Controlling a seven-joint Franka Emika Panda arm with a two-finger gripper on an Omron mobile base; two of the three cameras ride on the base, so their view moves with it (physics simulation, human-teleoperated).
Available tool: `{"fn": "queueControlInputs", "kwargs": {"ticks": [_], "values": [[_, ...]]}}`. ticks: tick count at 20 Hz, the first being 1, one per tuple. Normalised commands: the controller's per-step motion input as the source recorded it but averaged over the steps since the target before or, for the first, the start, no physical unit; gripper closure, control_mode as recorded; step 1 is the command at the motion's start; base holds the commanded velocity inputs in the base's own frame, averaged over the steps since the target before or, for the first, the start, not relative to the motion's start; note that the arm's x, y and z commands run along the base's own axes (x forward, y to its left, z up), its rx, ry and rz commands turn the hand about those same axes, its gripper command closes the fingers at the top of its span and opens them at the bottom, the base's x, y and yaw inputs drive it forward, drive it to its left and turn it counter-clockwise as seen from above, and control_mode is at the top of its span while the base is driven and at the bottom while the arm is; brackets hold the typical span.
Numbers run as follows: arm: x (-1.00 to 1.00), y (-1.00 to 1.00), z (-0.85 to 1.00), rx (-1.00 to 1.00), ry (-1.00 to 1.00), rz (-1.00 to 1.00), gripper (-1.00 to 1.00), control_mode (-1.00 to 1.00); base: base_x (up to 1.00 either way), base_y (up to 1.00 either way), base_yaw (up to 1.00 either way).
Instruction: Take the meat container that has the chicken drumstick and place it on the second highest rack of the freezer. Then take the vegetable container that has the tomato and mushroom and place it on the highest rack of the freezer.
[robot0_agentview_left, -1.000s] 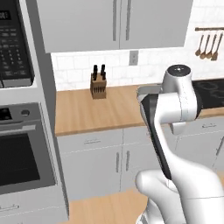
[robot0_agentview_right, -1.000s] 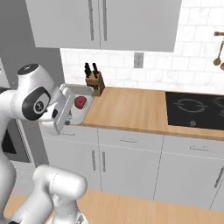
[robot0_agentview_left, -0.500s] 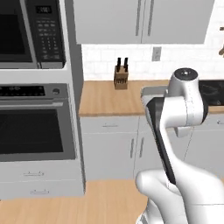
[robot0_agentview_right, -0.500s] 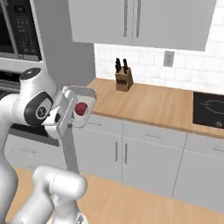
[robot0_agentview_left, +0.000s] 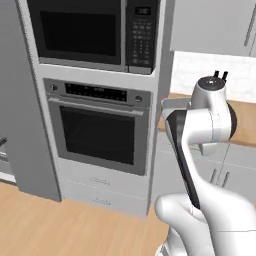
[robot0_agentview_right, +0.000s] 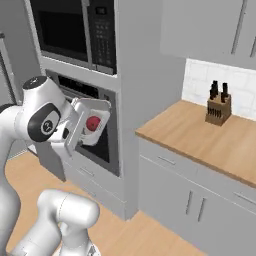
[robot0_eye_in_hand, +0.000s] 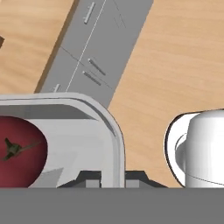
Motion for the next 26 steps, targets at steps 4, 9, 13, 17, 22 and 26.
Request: {"fn": "queueControlInputs", "kwargs": {"ticks": [4, 9, 13, 17, 22, 26], "values": [[0.0, 0.0, 0.0, 0.0, 0.0, 0.0, 1.0, 1.0, 0.37, 0.64, 0.55], [0.0, 0.0, 0.0, 0.0, 0.0, 0.0, 1.0, 1.0, 0.74, 0.96, 0.39], [0.0, 0.0, 0.0, 0.0, 0.0, 0.0, 1.0, 1.0, 0.89, 0.81, 0.13], [0.0, 0.0, 0.0, 0.0, 0.0, 0.0, 1.0, 1.0, 1.0, 0.61, 0.0], [0.0, 0.0, 0.0, 0.0, 0.0, 0.0, 1.0, 1.0, 0.95, 0.81, 0.0], [0.0, 0.0, 0.0, 0.0, 0.0, 0.0, 1.0, 1.0, 0.84, 0.92, -0.01]]}}
